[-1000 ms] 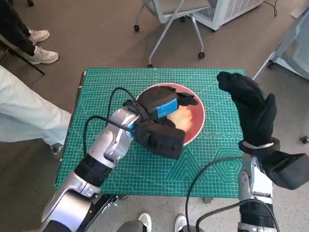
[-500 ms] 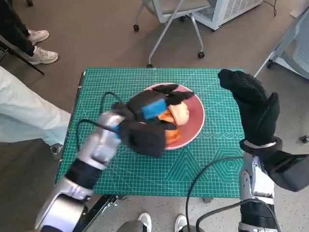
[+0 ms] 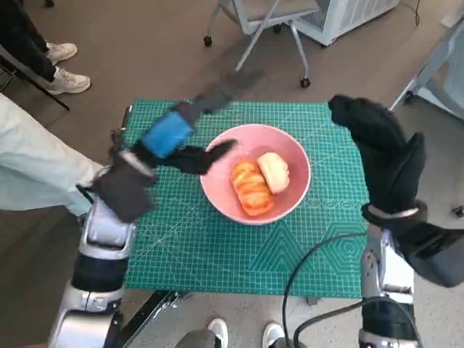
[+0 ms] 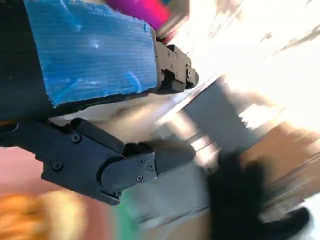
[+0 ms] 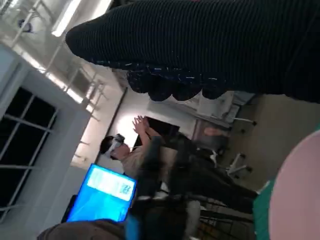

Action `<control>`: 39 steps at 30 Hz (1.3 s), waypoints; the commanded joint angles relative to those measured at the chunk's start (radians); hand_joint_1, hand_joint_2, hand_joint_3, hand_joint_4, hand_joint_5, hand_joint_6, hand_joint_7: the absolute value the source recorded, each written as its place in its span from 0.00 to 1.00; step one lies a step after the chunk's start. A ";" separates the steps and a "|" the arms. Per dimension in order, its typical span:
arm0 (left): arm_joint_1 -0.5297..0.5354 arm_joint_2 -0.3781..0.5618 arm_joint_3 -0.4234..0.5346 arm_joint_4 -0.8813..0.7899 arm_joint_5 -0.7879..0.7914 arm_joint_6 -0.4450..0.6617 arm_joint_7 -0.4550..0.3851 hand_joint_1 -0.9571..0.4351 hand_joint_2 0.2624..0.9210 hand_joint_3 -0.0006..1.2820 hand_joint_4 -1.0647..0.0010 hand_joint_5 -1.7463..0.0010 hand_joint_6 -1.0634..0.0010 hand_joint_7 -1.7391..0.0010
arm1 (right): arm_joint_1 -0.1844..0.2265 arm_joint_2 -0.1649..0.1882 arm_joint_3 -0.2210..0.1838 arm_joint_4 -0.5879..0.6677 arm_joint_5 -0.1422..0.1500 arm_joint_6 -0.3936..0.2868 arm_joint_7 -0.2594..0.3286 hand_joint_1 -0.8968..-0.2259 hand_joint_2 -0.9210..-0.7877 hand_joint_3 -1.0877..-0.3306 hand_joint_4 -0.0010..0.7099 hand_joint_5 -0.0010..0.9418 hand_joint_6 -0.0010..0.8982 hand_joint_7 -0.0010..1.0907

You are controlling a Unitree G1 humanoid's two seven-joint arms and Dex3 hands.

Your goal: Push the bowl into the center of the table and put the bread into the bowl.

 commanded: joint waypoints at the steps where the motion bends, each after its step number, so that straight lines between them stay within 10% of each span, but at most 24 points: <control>1: 0.037 -0.063 0.031 -0.032 -0.091 -0.082 0.013 0.11 1.00 0.63 0.98 1.00 0.81 1.00 | -0.018 -0.010 0.009 -0.032 -0.018 0.032 -0.015 0.27 0.00 0.35 0.30 0.00 0.05 0.48; 21: 0.012 -0.104 0.056 0.079 -0.179 -0.317 -0.036 0.12 1.00 0.55 0.96 0.99 0.82 0.99 | -0.121 -0.020 0.019 0.007 -0.078 -0.011 -0.027 0.28 0.00 0.38 0.28 0.00 0.05 0.49; 39: 0.010 -0.077 0.080 0.151 -0.252 -0.389 -0.138 0.13 1.00 0.56 0.98 1.00 0.87 1.00 | -0.111 -0.009 0.032 0.008 -0.086 -0.012 -0.038 0.29 0.00 0.40 0.27 0.00 0.05 0.48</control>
